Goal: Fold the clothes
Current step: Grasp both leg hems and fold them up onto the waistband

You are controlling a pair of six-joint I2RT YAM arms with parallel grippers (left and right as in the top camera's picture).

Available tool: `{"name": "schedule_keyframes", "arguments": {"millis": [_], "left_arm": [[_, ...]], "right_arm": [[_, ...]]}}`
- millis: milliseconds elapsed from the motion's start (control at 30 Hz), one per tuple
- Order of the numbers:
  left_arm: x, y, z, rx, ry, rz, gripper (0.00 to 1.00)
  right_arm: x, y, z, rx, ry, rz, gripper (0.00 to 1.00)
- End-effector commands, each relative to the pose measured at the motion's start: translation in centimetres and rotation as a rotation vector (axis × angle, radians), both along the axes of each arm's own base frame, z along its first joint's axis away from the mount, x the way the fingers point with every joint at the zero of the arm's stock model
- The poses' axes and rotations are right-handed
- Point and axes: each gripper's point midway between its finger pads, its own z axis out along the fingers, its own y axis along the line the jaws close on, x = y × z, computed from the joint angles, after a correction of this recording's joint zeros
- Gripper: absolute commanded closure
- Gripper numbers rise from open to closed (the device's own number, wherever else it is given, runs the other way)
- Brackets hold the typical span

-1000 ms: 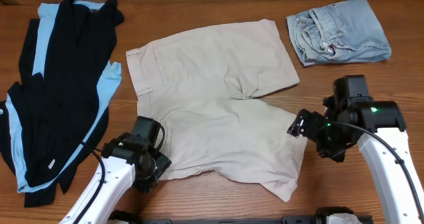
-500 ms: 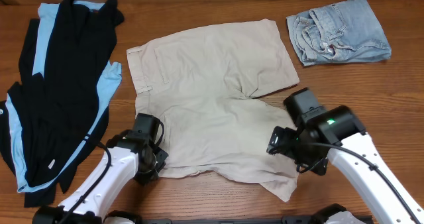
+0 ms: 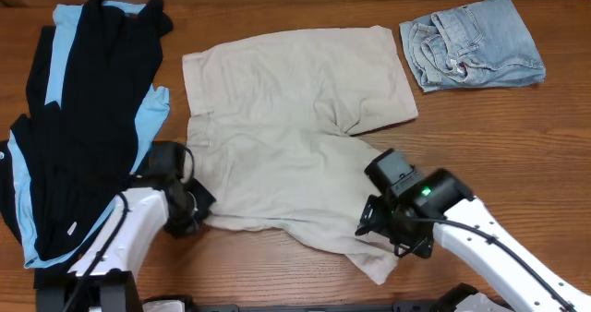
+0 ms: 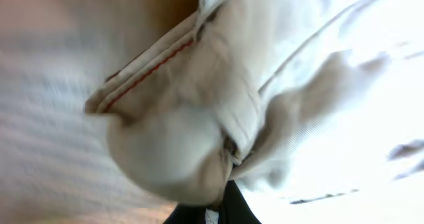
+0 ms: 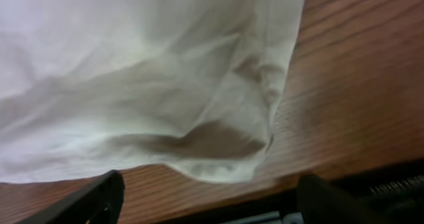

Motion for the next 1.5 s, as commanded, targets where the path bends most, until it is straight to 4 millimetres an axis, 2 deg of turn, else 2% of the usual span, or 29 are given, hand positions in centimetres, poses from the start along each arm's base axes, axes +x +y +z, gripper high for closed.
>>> {"name": "schedule_keyframes", "arguments": {"millis": [0,100,233,333,433,567,700,767,800,867,933,967,1133,1200,1267,1367,1467], "left_arm": [[3.1,0.4,2.2,-0.015,-0.111,-0.106,0.96],[4.4,0.1,3.3,-0.033,-0.153,-0.121,0.96],[5.0,0.2,3.9,-0.03,-0.173,-0.121,0.96],[5.1,0.1,4.0,-0.032,-0.176,-0.133,0.96],[5.3,-0.1,4.3,-0.04,-0.187,-0.161,0.96],[5.8,-0.1,5.4,-0.038,-0.201,-0.184,0.96],[6.7,-0.1,7.5,-0.028,-0.22,-0.218,0.96],[7.2,0.0,8.5,-0.023,-0.233,-0.233,0.96],[7.4,0.0,9.2,-0.02,-0.238,-0.242,0.96],[7.7,0.0,10.3,-0.011,-0.25,-0.273,0.96],[7.9,0.2,11.7,0.003,-0.261,-0.313,0.96],[8.1,0.4,13.2,0.009,-0.269,-0.328,0.96],[8.1,0.9,17.6,0.027,-0.293,-0.361,0.96],[7.9,0.9,19.2,0.039,-0.303,-0.408,0.96],[7.4,1.1,20.5,0.057,-0.299,-0.432,0.96],[6.3,1.6,22.3,0.089,-0.27,-0.427,0.96],[5.1,1.7,23.3,0.094,-0.24,-0.425,0.96]], "right_arm": [[-0.8,0.7,-1.7,0.017,0.021,0.023,0.15],[-0.9,2.1,-2.9,0.075,0.01,0.092,0.19],[-1.8,2.9,-4.2,0.08,0.01,0.151,0.25],[-3.1,2.8,-5.1,0.066,0.033,0.175,0.32],[-4.1,2.5,-5.9,0.047,0.05,0.177,0.35],[-4.0,2.5,-6.3,0.052,0.04,0.177,0.42],[-3.7,2.4,-6.4,0.038,0.027,0.155,0.48],[-3.6,2.2,-6.4,0.03,0.021,0.155,0.68],[-3.6,2.2,-6.4,0.031,0.021,0.154,0.82],[-3.5,2.2,-6.3,0.03,0.022,0.137,0.96],[-3.1,2.4,-5.7,0.038,0.017,0.119,0.96],[-2.3,2.6,-4.7,0.047,0.007,0.106,0.96],[1.0,4.0,0.7,0.099,-0.099,0.18,0.96],[2.4,3.9,3.3,0.087,-0.159,0.228,0.96],[3.6,2.9,5.8,0.031,-0.209,0.239,0.96],[5.3,0.2,10.2,-0.074,-0.287,0.235,0.96],[6.6,-1.8,13.7,-0.117,-0.346,0.225,0.96]]}}
